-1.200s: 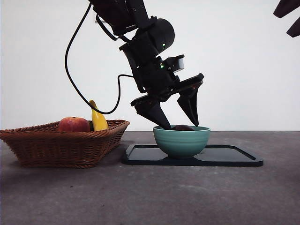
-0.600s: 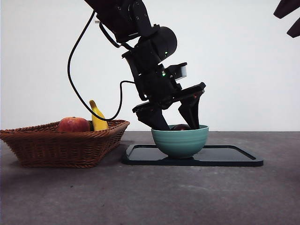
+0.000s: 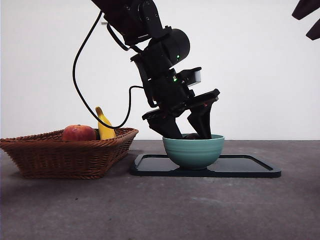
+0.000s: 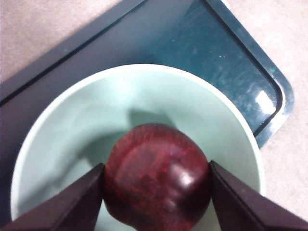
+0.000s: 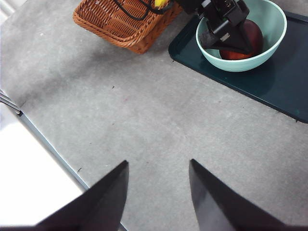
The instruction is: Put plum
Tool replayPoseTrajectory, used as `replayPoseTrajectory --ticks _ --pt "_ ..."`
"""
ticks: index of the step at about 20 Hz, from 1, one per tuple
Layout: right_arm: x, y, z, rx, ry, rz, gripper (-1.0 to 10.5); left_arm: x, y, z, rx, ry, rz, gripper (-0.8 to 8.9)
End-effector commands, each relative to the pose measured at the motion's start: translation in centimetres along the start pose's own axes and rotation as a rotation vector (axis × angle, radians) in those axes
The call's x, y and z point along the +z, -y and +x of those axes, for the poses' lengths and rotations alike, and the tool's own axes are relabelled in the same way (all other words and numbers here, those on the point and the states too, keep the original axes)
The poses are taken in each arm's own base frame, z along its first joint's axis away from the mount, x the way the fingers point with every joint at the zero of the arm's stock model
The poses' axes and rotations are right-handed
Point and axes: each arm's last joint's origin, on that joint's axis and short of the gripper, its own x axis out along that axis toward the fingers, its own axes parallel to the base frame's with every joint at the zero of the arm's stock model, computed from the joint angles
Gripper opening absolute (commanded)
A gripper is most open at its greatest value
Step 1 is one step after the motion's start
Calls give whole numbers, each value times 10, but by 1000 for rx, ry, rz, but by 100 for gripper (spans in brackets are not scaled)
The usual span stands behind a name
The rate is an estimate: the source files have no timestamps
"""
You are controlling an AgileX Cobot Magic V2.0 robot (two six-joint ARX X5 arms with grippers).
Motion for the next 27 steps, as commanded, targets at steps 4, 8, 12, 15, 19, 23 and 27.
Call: replayPoseTrajectory --ticks 4,8,12,15,19,23,27 --pt "2 -1 0 0 7 -22 200 11 5 -8 0 44 25 252" --pt "2 -1 0 0 6 -21 200 29 7 -40 4 109 30 252" --pt "2 -1 0 -1 7 -21 200 49 11 -86 13 184 36 252" --pt "2 -1 0 -3 7 -21 200 58 9 -129 30 246 40 249" --pt "2 -1 0 -4 7 -21 200 50 -3 -190 72 289 15 247" --pt "2 -1 0 -3 7 -21 200 29 -16 -245 124 264 -23 247" --pt "2 -1 0 -4 7 -22 200 9 -24 -288 168 258 -71 247"
